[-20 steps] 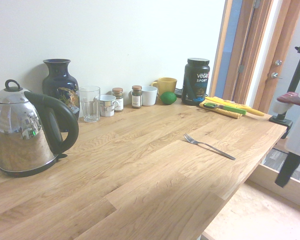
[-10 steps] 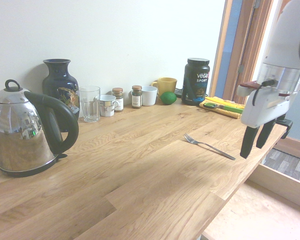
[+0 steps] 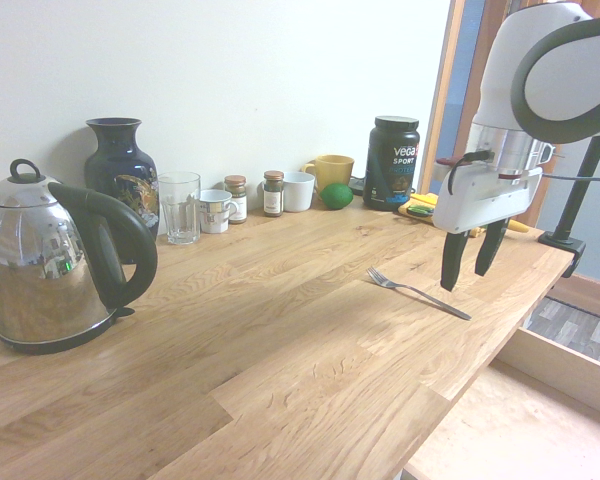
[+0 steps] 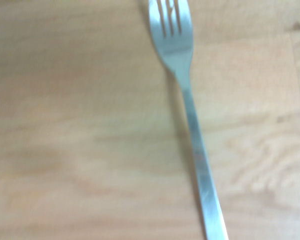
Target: Put fork in the drawer
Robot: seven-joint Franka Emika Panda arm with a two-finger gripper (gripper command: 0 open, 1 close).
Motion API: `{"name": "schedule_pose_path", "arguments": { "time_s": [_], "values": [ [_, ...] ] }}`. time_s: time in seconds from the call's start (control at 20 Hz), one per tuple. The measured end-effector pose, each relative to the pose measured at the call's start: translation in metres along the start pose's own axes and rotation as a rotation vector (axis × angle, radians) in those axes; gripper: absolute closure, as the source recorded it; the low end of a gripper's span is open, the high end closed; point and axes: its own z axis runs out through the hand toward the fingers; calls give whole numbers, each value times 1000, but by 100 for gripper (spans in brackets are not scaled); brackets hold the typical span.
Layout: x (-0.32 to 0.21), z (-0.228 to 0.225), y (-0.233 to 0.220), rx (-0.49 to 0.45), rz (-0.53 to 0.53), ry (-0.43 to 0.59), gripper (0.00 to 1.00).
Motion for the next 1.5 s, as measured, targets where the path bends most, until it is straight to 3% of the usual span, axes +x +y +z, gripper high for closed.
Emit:
{"name": "schedule_pose_path", "arguments": {
  "time_s": [1.25, 1.3, 1.5],
  "values": [
    [40, 47, -55, -24, -24, -14, 0],
    [42, 48, -57, -26, -25, -15, 100],
    [46, 50, -63, -23, -33, -12, 100]
  ]
}}
